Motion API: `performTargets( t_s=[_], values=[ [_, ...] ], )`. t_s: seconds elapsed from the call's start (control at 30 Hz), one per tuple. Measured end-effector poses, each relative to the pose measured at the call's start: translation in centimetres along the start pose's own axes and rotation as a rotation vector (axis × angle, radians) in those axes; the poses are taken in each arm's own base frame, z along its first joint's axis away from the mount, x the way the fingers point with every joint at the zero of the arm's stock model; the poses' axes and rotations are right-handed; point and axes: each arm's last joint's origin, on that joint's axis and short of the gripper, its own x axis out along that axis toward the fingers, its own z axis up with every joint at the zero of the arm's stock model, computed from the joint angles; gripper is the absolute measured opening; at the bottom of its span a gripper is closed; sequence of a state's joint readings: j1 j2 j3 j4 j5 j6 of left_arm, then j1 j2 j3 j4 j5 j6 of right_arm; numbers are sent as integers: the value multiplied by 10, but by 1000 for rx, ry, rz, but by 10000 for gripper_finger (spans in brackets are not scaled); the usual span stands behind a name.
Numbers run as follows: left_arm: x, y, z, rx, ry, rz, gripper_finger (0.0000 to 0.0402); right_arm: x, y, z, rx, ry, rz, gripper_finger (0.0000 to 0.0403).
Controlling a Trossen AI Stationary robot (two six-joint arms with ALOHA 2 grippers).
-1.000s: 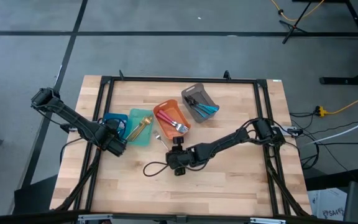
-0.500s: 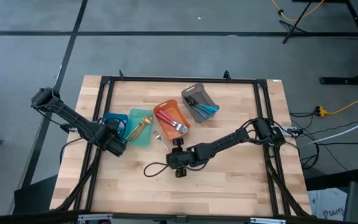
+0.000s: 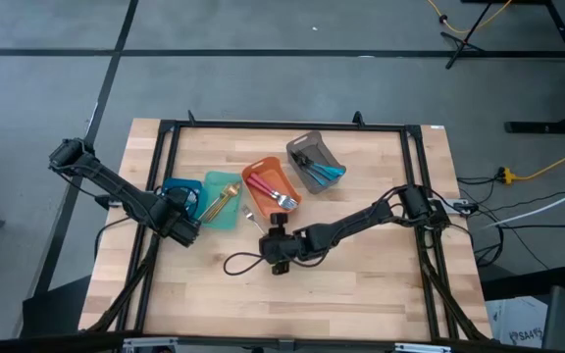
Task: Sort silverware by color (type)
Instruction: Put the orange fork into the blue bin
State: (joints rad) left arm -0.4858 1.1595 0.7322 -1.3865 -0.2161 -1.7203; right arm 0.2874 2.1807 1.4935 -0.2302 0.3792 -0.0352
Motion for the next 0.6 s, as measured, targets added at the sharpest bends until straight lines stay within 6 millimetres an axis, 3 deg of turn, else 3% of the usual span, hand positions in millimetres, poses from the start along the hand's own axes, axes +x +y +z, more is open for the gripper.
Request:
performTargets(
  t_s=[0.17, 0.4, 0.6],
  values=[
    [0, 0, 0, 0, 0, 0, 60, 0, -4, -2, -11, 26, -125, 104],
    [0, 0, 0, 0, 0, 0, 60, 1, -2, -4, -17, 40, -96, 104],
    [0, 0, 0, 0, 0, 0, 60, 14, 4, -11, -23, 54, -60, 104]
  ],
)
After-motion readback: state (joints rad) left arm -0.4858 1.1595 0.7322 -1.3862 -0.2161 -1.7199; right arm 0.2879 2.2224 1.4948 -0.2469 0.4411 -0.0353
